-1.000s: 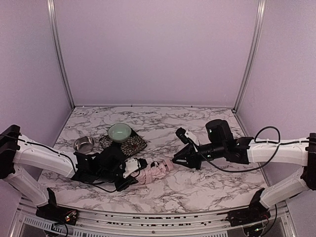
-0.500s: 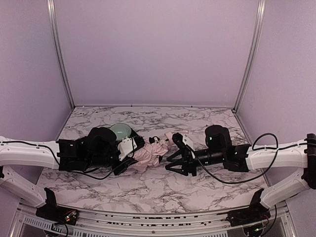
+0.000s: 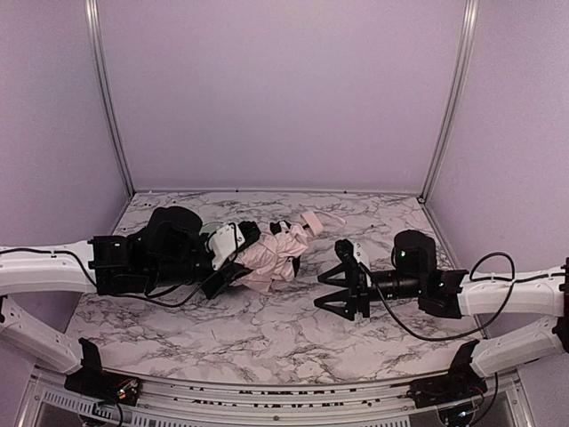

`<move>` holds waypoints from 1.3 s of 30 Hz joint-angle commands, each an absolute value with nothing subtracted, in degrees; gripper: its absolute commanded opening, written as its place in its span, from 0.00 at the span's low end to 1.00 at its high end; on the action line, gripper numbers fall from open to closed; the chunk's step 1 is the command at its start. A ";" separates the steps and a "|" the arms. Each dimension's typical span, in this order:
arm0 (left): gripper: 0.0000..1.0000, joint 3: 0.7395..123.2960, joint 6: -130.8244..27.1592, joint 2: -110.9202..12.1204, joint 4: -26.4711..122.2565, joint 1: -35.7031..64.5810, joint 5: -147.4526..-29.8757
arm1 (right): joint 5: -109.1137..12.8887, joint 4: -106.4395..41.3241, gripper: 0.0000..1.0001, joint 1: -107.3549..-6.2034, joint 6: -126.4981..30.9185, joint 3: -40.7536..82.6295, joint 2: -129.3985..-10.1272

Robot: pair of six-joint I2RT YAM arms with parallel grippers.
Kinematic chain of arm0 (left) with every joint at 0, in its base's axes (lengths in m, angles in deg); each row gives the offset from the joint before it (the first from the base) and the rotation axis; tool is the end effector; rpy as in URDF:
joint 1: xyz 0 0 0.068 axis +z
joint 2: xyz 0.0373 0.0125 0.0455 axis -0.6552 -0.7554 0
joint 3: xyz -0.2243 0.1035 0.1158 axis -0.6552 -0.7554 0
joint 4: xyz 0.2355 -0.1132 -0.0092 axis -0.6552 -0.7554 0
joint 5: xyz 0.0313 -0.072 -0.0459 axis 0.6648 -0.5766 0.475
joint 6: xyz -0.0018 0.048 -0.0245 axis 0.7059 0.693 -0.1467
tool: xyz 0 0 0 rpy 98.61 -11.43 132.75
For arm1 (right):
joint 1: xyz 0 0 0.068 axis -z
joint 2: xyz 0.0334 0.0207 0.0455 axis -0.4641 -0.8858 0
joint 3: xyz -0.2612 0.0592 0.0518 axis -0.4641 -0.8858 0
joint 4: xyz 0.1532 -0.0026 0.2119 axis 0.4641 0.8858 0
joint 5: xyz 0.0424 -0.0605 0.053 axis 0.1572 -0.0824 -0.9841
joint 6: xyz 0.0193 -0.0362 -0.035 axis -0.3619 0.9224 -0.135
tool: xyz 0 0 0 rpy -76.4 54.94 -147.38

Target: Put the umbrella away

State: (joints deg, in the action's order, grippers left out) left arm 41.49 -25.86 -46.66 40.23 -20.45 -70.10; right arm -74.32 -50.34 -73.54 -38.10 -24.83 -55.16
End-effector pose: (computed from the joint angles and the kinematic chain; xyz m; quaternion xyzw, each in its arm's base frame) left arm 0.1440 -0.2508 0.2849 0.4831 0.6976 -0.1387 0.5106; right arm 0.1562 0.1896 0.2231 -0.4755 0.6419 0.4236 0.4271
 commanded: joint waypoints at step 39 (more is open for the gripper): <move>0.00 67.93 -16.26 -43.63 31.26 -20.24 -81.67 | -88.06 -73.25 0.12 -70.81 -35.81 -23.19 -74.92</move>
